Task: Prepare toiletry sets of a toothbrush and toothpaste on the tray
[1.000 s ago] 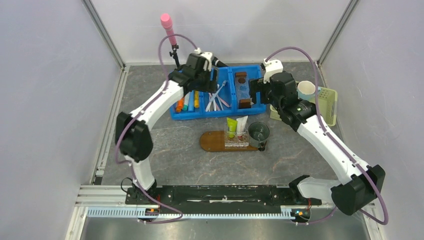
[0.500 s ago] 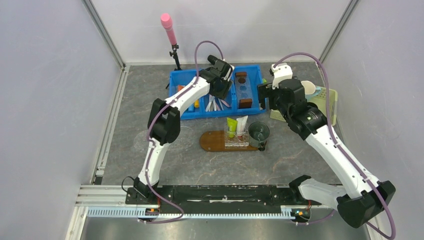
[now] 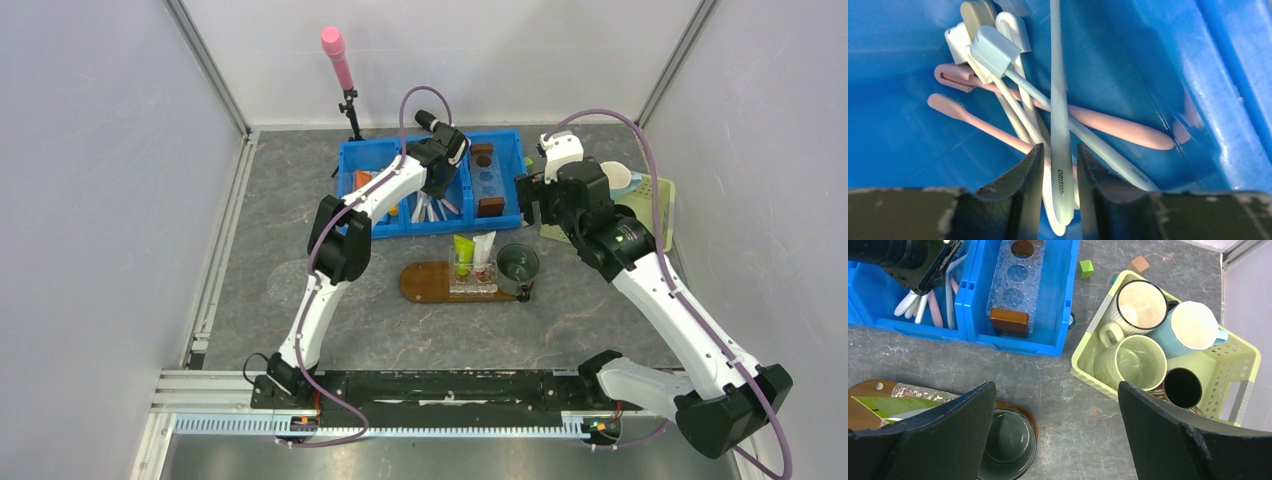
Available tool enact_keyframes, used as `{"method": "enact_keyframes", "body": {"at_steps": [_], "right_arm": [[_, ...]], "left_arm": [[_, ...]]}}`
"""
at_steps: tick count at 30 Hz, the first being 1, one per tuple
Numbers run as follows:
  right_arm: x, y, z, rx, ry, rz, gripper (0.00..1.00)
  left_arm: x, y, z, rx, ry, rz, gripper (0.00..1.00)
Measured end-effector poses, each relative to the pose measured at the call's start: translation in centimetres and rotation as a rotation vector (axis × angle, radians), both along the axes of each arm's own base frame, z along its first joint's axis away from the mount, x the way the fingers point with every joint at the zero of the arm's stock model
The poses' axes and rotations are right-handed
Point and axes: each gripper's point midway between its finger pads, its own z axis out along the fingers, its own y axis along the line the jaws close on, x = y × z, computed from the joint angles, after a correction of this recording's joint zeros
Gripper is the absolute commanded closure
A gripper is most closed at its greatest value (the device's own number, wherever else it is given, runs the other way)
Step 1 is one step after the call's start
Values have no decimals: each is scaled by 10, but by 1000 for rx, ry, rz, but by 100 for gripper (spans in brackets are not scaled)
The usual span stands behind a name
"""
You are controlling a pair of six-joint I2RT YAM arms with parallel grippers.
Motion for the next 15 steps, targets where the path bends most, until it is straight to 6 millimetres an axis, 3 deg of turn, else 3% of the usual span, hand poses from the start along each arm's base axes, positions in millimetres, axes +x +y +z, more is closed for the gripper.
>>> {"method": "enact_keyframes", "body": {"at_steps": [9, 15], "right_arm": [[-1, 0, -1, -4, 6, 1, 2], [0, 0, -3, -5, 10, 4, 2]], "left_arm": [[0, 1, 0, 20, -2, -27, 97], [-3, 2, 3, 21, 4, -44, 98]]}}
